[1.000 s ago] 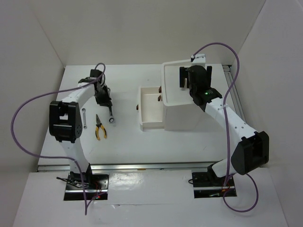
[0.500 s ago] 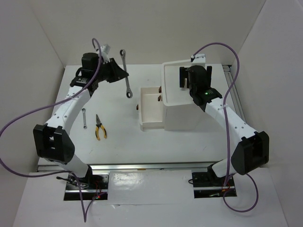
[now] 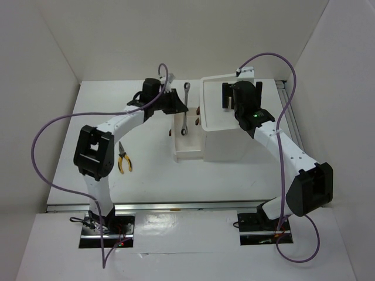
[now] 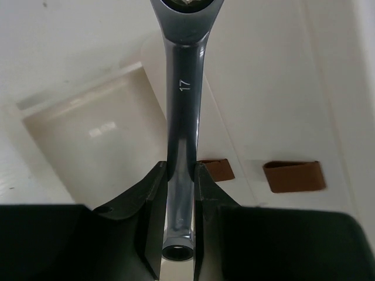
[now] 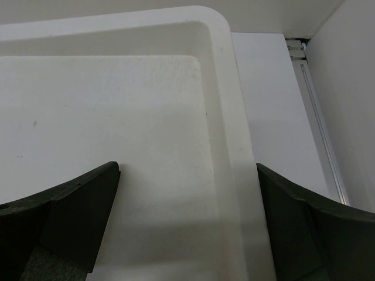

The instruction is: Sort the tools into containers

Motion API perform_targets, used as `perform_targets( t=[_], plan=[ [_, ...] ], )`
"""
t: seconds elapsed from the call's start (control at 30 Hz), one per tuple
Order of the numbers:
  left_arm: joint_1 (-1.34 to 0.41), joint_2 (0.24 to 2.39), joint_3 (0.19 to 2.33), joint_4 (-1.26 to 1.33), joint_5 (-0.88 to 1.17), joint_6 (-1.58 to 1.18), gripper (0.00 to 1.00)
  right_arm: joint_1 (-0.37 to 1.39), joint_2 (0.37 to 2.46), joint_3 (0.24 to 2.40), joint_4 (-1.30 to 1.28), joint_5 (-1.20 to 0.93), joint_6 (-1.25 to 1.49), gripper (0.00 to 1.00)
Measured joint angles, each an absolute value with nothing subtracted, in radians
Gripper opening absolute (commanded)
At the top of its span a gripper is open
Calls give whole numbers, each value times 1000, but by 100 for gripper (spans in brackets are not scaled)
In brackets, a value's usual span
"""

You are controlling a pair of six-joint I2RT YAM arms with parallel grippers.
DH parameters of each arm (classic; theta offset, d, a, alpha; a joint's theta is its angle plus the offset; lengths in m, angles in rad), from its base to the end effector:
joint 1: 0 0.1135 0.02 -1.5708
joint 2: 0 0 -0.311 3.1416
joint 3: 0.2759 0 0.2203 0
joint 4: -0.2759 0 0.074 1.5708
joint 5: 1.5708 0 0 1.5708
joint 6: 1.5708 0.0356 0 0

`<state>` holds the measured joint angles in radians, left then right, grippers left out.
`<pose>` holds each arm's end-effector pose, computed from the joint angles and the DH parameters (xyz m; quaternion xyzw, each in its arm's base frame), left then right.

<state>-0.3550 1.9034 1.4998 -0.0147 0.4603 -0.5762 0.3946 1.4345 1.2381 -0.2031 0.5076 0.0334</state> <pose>0.4041 -0.1667 0.3364 0.0334 0.8251 -0.4091 0.3882 0.2782 0.0971 0.3982 -0.0084 0.8185 -0.0908 0.5673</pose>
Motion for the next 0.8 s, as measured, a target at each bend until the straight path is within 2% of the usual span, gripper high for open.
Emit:
perform_targets(
  t=[0.23, 0.57, 0.8],
  plan=[
    [-455, 2019, 1530, -53, 396, -529, 0, 395, 1434, 1238, -204, 508, 34, 100],
    [-524, 1958, 1422, -118, 215, -448, 0, 395, 1433, 1237, -204, 508, 34, 100],
    [-522, 1932, 1475, -242, 142, -383, 0, 395, 1433, 1237, -204, 508, 34, 100]
  ],
)
